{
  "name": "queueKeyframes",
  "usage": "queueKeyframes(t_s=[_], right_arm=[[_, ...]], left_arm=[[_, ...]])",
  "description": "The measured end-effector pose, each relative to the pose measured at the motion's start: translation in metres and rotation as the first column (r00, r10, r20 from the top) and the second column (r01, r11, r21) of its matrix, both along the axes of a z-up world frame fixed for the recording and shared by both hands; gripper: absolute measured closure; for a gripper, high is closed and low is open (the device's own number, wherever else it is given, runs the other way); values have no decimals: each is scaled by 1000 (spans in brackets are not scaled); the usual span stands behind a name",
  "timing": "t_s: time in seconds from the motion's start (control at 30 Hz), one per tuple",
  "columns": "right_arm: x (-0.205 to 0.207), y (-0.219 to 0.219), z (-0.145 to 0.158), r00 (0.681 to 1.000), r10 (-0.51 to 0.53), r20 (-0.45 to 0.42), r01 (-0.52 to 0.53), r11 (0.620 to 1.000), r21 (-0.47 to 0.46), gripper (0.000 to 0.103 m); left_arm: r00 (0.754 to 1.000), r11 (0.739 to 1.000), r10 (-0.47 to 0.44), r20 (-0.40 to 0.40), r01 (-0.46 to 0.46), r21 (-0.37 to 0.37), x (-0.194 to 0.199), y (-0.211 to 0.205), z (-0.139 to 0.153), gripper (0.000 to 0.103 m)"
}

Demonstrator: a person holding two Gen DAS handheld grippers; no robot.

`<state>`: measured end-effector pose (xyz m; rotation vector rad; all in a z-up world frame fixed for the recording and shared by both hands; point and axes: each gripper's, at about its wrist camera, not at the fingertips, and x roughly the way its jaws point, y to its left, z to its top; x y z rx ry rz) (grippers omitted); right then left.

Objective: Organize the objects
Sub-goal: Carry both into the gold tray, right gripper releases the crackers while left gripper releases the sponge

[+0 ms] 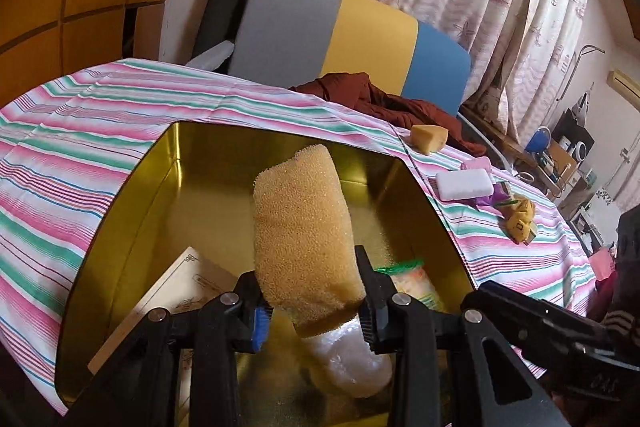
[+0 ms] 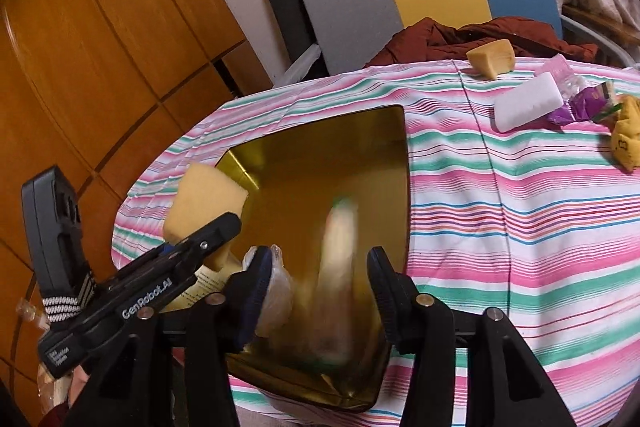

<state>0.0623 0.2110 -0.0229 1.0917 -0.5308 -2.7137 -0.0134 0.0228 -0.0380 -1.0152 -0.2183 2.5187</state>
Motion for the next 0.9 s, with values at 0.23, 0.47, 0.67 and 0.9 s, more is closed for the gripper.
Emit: queueKeyframes(t_s=[0.23, 0.47, 0.67, 0.9], right_arm=[[4, 3, -1, 1000, -11, -8, 11, 1000, 2, 41], [8, 9, -1, 1000, -29, -9, 28, 999, -15, 39], [10, 14, -2, 999, -40, -11, 40, 999, -26, 38], [12, 20, -3, 998, -63, -8, 63, 997, -34, 37]], left_arm=[[1000, 1000, -17, 8, 17, -6, 0, 6, -1, 67], [1000, 999, 24, -18, -24, -31, 3, 5, 6, 38], [993, 996, 88, -81, -90, -24, 10, -5, 17, 37], [990, 993, 115, -85, -117, -18, 12, -7, 21, 37]])
